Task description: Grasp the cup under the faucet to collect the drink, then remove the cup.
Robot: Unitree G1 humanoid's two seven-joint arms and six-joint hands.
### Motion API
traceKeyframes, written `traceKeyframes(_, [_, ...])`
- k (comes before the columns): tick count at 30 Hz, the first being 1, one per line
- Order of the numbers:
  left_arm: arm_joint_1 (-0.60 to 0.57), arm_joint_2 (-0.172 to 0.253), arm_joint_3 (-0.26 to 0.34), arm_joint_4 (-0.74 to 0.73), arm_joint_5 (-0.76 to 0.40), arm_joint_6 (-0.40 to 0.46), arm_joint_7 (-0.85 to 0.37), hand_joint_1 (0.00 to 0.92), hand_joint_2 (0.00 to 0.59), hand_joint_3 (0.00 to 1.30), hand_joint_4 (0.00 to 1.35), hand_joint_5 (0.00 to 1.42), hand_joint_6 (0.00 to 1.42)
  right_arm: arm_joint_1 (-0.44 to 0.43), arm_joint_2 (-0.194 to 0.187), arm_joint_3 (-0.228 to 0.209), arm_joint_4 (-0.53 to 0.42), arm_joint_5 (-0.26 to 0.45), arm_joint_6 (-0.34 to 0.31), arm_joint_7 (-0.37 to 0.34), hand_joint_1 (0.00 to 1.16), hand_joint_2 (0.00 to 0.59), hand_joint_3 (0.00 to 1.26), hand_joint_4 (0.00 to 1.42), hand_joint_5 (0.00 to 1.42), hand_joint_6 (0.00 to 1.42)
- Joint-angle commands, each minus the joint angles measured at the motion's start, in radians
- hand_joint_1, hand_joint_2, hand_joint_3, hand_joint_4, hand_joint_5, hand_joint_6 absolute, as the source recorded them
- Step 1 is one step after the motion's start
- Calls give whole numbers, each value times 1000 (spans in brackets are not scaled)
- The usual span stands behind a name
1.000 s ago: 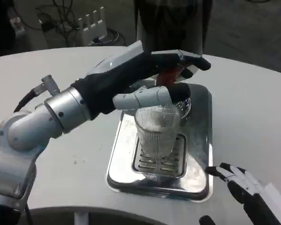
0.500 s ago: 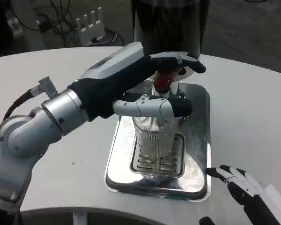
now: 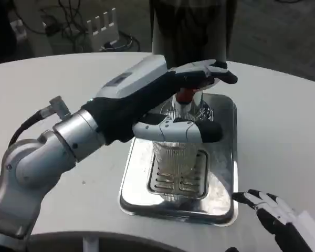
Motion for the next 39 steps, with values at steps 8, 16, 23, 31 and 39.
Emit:
traceKeyframes(8, [42,4,-15,-4,1,-1,-14,0,0,199,57,162,120,0,18,-16,29,108,-8,-80,615,455,145,58,0,0])
traceKeyframes(16, [43,5,-16,-3,2,-2,-11,0,0,195,57,158,113,38,145,-71,214,377,-54,-316,672,317,101,112,72,113])
traceKeyframes(23, [38,-1,-22,2,8,-3,-8,0,0,194,57,153,110,1,162,-13,347,435,-121,-443,766,212,44,129,134,227])
traceKeyframes(31, [30,-8,-32,20,15,-6,0,0,0,194,57,152,110,-139,160,58,478,459,-134,-525,785,186,43,107,145,230])
traceKeyframes(39, [14,-19,-46,40,18,-8,9,0,0,196,57,151,109,-262,160,48,670,608,-231,-605,808,177,43,106,133,223])
